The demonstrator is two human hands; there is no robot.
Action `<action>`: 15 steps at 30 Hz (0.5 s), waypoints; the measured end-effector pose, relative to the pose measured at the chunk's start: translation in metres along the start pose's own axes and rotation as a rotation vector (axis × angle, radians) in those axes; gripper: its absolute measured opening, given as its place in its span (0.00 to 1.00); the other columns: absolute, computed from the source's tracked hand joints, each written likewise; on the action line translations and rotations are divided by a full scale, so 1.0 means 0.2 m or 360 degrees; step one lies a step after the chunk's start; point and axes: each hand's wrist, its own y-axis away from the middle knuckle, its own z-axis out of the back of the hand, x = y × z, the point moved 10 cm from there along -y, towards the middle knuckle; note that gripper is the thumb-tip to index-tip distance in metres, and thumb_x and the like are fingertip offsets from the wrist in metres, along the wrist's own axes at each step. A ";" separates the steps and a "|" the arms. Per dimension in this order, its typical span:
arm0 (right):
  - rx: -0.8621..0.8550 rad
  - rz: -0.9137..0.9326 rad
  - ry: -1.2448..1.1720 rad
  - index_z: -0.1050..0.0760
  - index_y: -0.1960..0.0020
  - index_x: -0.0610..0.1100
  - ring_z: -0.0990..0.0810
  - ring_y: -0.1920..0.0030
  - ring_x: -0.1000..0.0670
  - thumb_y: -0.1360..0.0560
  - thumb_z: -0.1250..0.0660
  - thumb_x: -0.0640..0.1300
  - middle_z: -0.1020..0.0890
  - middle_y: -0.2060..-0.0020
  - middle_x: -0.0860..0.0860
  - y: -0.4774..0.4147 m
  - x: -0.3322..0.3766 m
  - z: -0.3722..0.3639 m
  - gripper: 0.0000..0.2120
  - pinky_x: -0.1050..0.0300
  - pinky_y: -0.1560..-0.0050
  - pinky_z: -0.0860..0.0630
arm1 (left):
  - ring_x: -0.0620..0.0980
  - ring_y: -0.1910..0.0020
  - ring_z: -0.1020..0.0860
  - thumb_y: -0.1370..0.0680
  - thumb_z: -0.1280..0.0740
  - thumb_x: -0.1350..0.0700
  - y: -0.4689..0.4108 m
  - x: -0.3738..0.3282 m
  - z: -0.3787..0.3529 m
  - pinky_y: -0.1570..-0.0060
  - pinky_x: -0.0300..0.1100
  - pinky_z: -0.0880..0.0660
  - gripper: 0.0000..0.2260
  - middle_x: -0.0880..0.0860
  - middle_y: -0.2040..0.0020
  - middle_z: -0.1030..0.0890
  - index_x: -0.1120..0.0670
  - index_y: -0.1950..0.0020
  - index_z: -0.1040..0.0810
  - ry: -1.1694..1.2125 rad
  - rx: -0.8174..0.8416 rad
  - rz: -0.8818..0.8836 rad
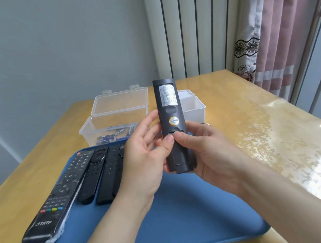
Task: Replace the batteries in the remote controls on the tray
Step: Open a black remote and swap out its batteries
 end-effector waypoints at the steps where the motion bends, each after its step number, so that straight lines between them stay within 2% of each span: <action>1: -0.0004 -0.0003 -0.0003 0.26 0.36 0.36 0.18 0.58 0.38 0.20 0.38 0.37 0.17 0.50 0.37 0.00 0.00 0.00 0.13 0.45 0.56 0.18 | 0.48 0.42 0.20 0.24 0.33 0.62 0.00 0.00 0.00 0.48 0.45 0.25 0.24 0.47 0.39 0.19 0.48 0.29 0.30 -0.0049 -0.0004 -0.0029; 4: -0.0092 -0.0005 0.0031 0.23 0.39 0.38 0.17 0.56 0.40 0.20 0.38 0.38 0.16 0.52 0.40 0.00 0.02 0.03 0.11 0.46 0.57 0.17 | 0.38 0.36 0.27 0.25 0.31 0.56 0.01 -0.07 0.00 0.40 0.36 0.27 0.24 0.46 0.32 0.26 0.47 0.29 0.30 -0.0476 -0.0037 -0.0287; 6: -0.0202 -0.0019 0.0024 0.23 0.42 0.40 0.17 0.61 0.43 0.19 0.38 0.40 0.16 0.56 0.42 0.00 0.03 0.07 0.09 0.50 0.60 0.17 | 0.40 0.31 0.33 0.27 0.30 0.47 0.05 -0.16 -0.06 0.35 0.33 0.33 0.27 0.43 0.29 0.32 0.49 0.28 0.30 -0.1054 0.0017 -0.0599; 7: -0.0243 -0.0026 -0.0013 0.24 0.42 0.38 0.18 0.64 0.44 0.20 0.38 0.41 0.17 0.59 0.43 0.00 0.04 0.08 0.09 0.51 0.61 0.19 | 0.42 0.31 0.34 0.29 0.31 0.43 0.07 -0.18 -0.11 0.33 0.34 0.36 0.30 0.44 0.28 0.31 0.51 0.28 0.30 -0.1335 0.0110 -0.0747; 9: -0.0329 -0.0045 -0.0101 0.26 0.42 0.34 0.22 0.67 0.44 0.20 0.37 0.42 0.20 0.65 0.43 0.01 0.04 0.11 0.12 0.52 0.64 0.22 | 0.46 0.33 0.31 0.30 0.32 0.42 0.10 -0.17 -0.18 0.34 0.42 0.32 0.33 0.47 0.30 0.27 0.55 0.29 0.29 -0.1671 0.0230 -0.0952; 11: -0.0383 -0.0073 -0.0178 0.23 0.47 0.35 0.24 0.66 0.43 0.20 0.38 0.47 0.21 0.66 0.42 0.01 0.03 0.12 0.15 0.53 0.66 0.23 | 0.48 0.37 0.25 0.28 0.33 0.45 0.11 -0.19 -0.19 0.39 0.46 0.27 0.27 0.50 0.34 0.23 0.57 0.32 0.25 -0.1766 0.0171 -0.1104; 12: -0.0398 -0.0074 -0.0201 0.22 0.48 0.37 0.24 0.65 0.43 0.19 0.40 0.49 0.21 0.65 0.42 0.01 0.03 0.12 0.16 0.53 0.65 0.23 | 0.48 0.39 0.23 0.26 0.34 0.46 0.13 -0.21 -0.19 0.40 0.45 0.26 0.24 0.51 0.36 0.21 0.58 0.35 0.23 -0.1763 0.0117 -0.1165; 14: -0.0442 -0.0058 -0.0201 0.20 0.48 0.39 0.22 0.65 0.44 0.18 0.42 0.54 0.20 0.63 0.42 0.01 0.01 0.15 0.19 0.53 0.63 0.21 | 0.47 0.47 0.19 0.24 0.35 0.47 0.13 -0.24 -0.16 0.45 0.39 0.25 0.18 0.51 0.45 0.16 0.56 0.40 0.19 -0.1548 0.0031 -0.1129; 15: -0.0474 -0.0055 -0.0205 0.21 0.47 0.39 0.21 0.65 0.45 0.18 0.43 0.55 0.19 0.62 0.42 0.00 0.01 0.17 0.21 0.52 0.63 0.21 | 0.46 0.52 0.18 0.23 0.35 0.48 0.12 -0.25 -0.13 0.50 0.38 0.24 0.14 0.49 0.51 0.15 0.54 0.43 0.18 -0.1320 -0.0011 -0.1008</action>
